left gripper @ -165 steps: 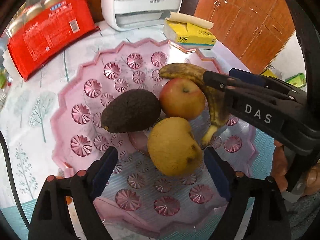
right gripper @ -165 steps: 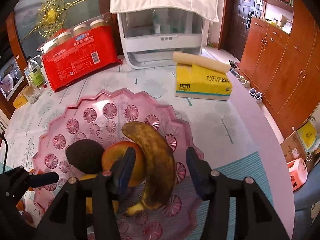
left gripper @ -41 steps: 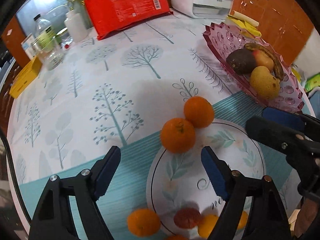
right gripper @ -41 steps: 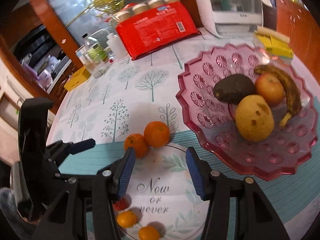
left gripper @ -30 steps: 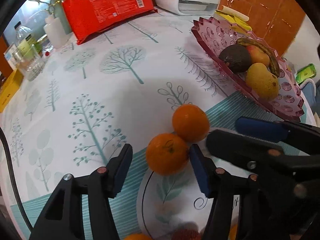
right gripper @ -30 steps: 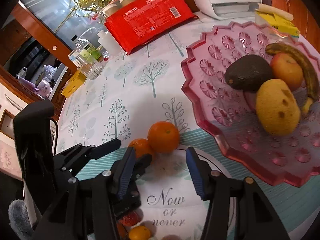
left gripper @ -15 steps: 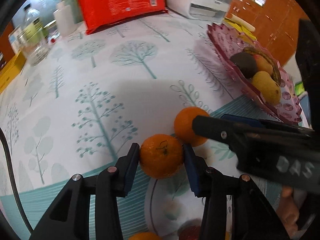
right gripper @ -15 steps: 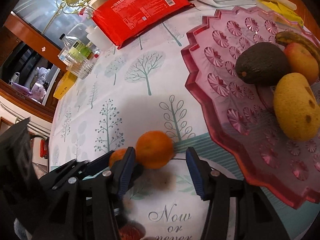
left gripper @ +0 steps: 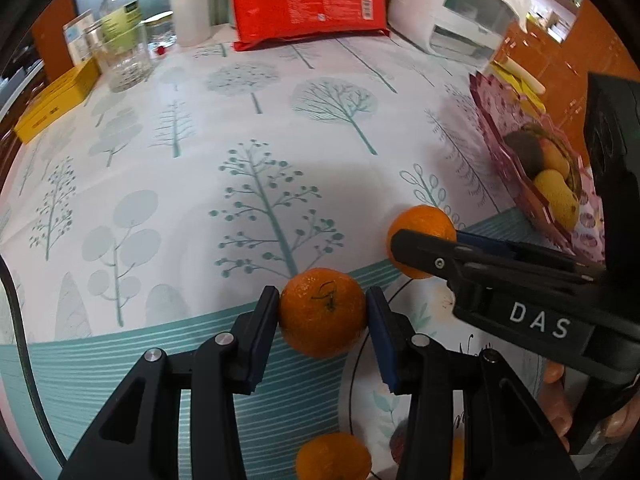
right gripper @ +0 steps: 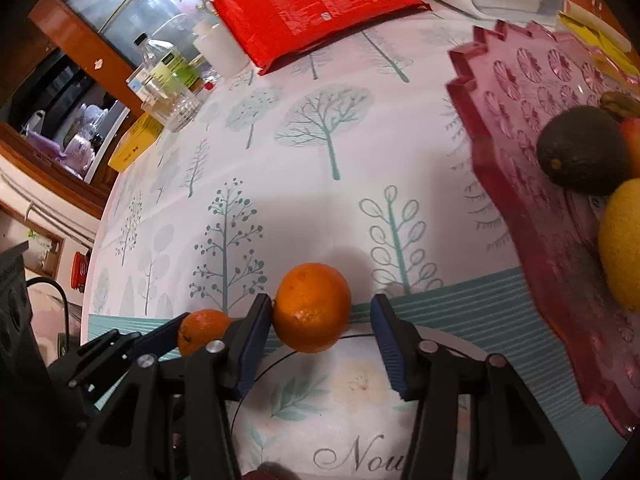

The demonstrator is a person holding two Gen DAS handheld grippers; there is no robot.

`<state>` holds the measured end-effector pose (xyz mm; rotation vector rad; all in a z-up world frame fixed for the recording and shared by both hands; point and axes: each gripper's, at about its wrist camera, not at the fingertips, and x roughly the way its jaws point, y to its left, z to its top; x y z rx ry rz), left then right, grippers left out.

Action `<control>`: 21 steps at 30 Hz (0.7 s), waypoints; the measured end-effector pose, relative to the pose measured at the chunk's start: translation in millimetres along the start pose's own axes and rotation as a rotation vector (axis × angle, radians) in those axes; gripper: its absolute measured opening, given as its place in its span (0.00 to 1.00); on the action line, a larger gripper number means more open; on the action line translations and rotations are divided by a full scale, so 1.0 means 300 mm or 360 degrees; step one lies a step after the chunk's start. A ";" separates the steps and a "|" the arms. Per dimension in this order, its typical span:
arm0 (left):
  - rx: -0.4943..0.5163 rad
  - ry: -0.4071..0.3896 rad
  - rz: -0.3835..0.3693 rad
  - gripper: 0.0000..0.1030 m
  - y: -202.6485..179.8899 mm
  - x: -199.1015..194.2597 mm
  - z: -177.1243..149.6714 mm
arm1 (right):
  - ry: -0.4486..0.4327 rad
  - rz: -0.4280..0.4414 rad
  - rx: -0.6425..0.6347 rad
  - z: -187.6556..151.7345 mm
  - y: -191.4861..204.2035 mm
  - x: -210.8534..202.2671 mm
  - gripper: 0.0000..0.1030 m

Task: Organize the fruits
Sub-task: 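Grasp a mandarin with the left tool while the right tool grasps another mandarin, then carry both mandarins over the pink bowl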

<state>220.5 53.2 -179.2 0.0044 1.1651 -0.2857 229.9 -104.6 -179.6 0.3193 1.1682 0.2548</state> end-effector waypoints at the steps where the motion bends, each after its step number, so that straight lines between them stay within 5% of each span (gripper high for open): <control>1: -0.0017 -0.0006 0.0004 0.42 0.006 -0.009 -0.001 | -0.0001 -0.0015 -0.0021 0.001 0.009 0.000 0.38; 10: -0.0131 -0.0058 0.0016 0.42 0.026 -0.117 -0.027 | -0.0024 -0.0016 -0.0108 -0.023 0.036 -0.059 0.37; 21: -0.0130 -0.0177 -0.0077 0.42 -0.065 -0.318 -0.044 | -0.0369 0.0198 -0.0193 -0.078 0.044 -0.416 0.37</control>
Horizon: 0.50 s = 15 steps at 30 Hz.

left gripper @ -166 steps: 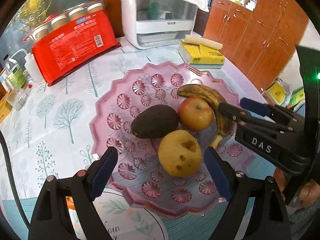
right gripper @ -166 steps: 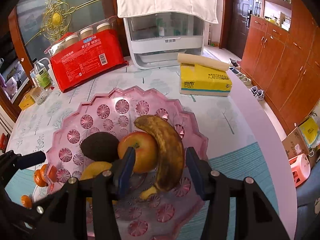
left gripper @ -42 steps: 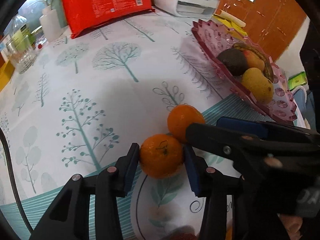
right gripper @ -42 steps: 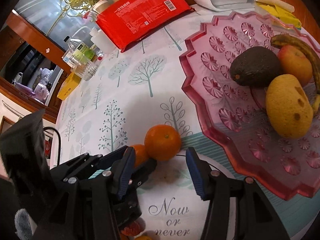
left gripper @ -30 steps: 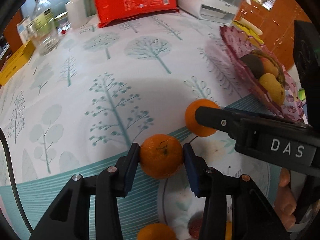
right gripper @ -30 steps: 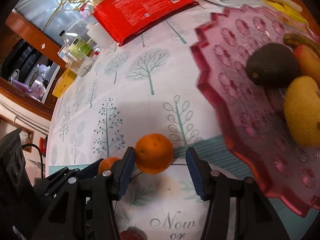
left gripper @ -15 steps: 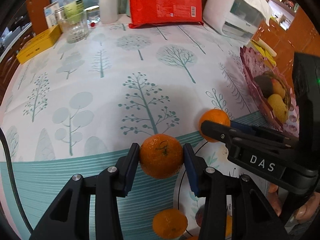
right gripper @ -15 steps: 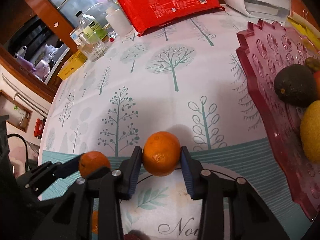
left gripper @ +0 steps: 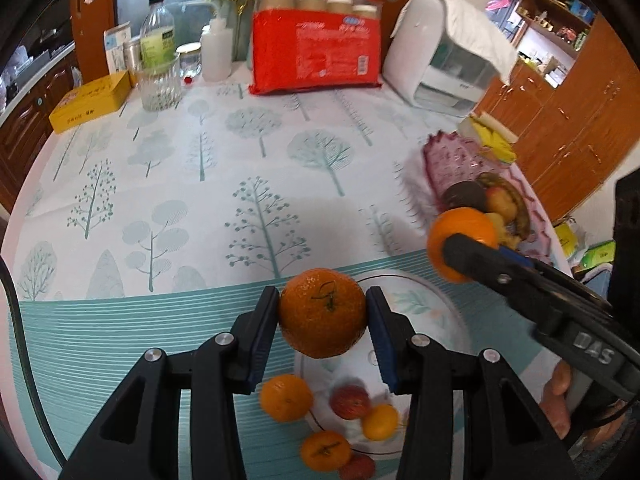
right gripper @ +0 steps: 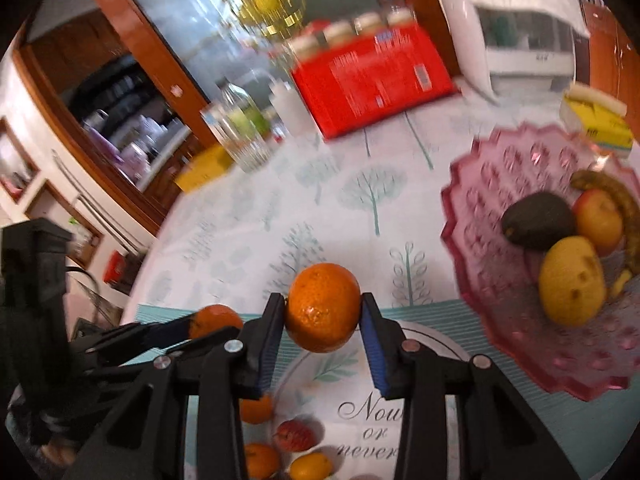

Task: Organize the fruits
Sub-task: 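Carry both mandarins over the pink bowl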

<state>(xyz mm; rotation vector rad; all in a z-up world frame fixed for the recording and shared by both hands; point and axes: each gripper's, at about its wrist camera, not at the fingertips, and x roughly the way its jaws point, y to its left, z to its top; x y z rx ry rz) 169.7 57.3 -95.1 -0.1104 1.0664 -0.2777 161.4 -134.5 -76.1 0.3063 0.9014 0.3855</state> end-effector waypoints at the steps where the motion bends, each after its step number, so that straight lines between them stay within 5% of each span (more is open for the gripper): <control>1: 0.0009 -0.0005 -0.0004 0.42 -0.011 -0.011 0.004 | -0.0027 0.0012 -0.0002 0.000 0.002 -0.031 0.37; 15: 0.0196 -0.0109 -0.0148 0.42 -0.276 -0.115 0.097 | -0.0308 -0.0071 0.0001 -0.003 -0.063 -0.360 0.37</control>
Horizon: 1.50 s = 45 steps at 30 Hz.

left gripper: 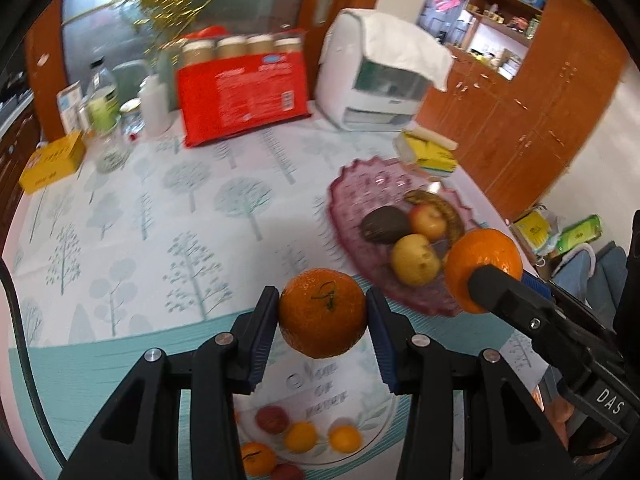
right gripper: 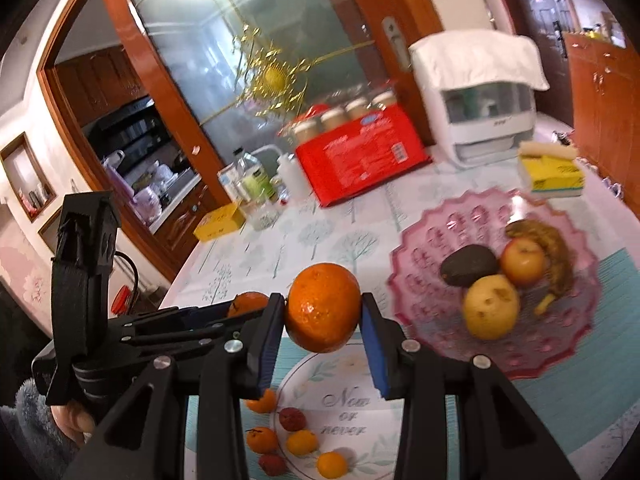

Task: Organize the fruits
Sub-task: 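Carry both mandarins over the pink bowl, then lower both mandarins into the bowl and open both tools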

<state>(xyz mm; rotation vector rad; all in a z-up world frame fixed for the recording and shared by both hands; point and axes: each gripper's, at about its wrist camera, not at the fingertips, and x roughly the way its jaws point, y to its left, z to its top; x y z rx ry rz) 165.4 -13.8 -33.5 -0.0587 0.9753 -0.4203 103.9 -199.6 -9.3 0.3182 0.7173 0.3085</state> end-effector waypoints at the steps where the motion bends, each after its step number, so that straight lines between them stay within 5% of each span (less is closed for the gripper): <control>1: 0.0022 -0.0010 -0.0003 0.42 -0.024 0.001 0.012 | -0.0019 -0.0021 -0.0001 0.009 -0.011 -0.016 0.37; 16: 0.0150 -0.0092 -0.0085 0.42 -0.265 0.096 0.159 | -0.0251 -0.0427 0.0131 0.129 -0.321 -0.172 0.37; 45: 0.0181 0.0240 0.0158 0.42 -0.311 0.601 0.135 | 0.0308 -0.0616 0.0138 -0.024 -0.587 0.213 0.37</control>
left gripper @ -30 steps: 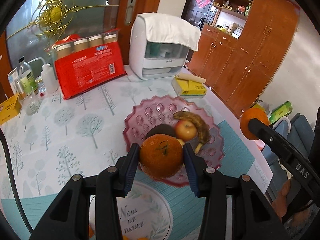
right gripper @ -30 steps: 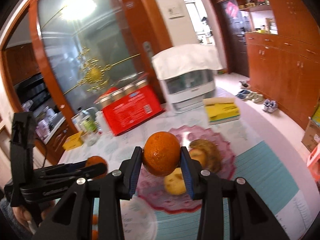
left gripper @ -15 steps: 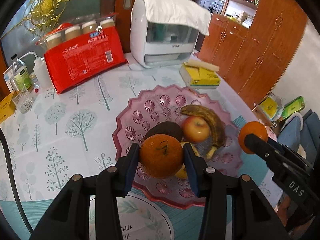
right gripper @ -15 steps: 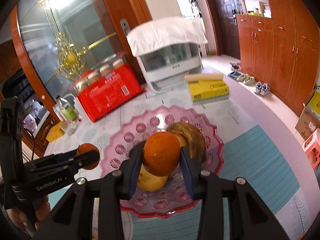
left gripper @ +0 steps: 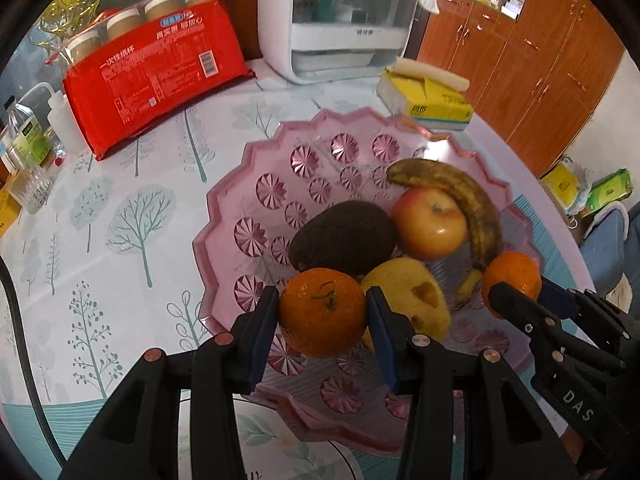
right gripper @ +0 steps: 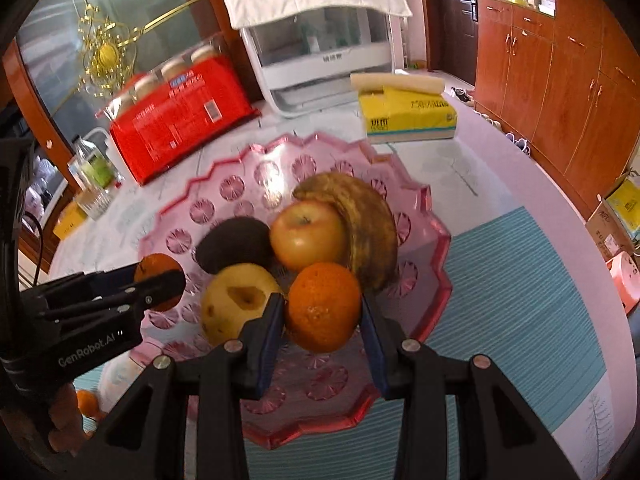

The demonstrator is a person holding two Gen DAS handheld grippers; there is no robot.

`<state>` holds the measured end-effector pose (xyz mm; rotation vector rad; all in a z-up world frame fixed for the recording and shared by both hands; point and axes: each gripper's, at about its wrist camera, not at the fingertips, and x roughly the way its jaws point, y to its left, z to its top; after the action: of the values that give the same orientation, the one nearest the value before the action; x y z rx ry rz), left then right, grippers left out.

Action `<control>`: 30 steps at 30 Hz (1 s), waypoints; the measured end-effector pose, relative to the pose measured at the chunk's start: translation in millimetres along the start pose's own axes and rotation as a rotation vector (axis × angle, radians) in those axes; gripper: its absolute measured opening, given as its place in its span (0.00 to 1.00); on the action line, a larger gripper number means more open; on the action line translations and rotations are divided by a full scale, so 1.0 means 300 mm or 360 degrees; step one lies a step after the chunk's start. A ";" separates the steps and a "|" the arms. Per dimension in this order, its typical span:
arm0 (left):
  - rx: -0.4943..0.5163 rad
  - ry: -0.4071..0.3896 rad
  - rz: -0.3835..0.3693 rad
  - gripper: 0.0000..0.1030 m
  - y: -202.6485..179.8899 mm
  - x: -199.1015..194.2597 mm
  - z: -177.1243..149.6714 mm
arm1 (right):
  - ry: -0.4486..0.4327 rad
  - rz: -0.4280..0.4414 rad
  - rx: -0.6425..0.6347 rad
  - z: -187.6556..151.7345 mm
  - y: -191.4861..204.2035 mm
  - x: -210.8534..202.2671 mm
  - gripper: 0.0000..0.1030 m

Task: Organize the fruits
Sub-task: 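Lower both mandarins into the bowl and open both tools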

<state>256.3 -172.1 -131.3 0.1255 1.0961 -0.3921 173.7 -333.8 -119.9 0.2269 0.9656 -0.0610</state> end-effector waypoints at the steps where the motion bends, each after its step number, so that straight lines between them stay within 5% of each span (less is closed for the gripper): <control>1: 0.0005 0.0005 0.0007 0.42 0.000 0.004 -0.002 | -0.0001 -0.0002 -0.0006 -0.005 0.002 0.003 0.37; 9: 0.0038 0.0076 0.0087 0.43 -0.007 0.053 -0.012 | 0.0041 -0.0058 -0.0049 -0.046 0.020 0.027 0.39; 11: 0.0044 0.0082 0.0105 0.45 -0.015 0.057 -0.018 | 0.0016 -0.0058 -0.0055 -0.049 0.021 0.014 0.47; 17: 0.0091 -0.0014 0.0160 0.83 -0.046 -0.001 -0.028 | -0.0110 -0.0114 -0.0132 -0.063 0.048 -0.046 0.63; 30: 0.0074 -0.0017 0.0177 0.84 -0.043 -0.088 -0.071 | -0.0176 -0.0100 -0.0078 -0.074 0.045 -0.100 0.64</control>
<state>223.1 -171.4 -116.4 0.2240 1.0644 -0.3181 140.9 -317.2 -105.3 0.1464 0.8631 -0.1061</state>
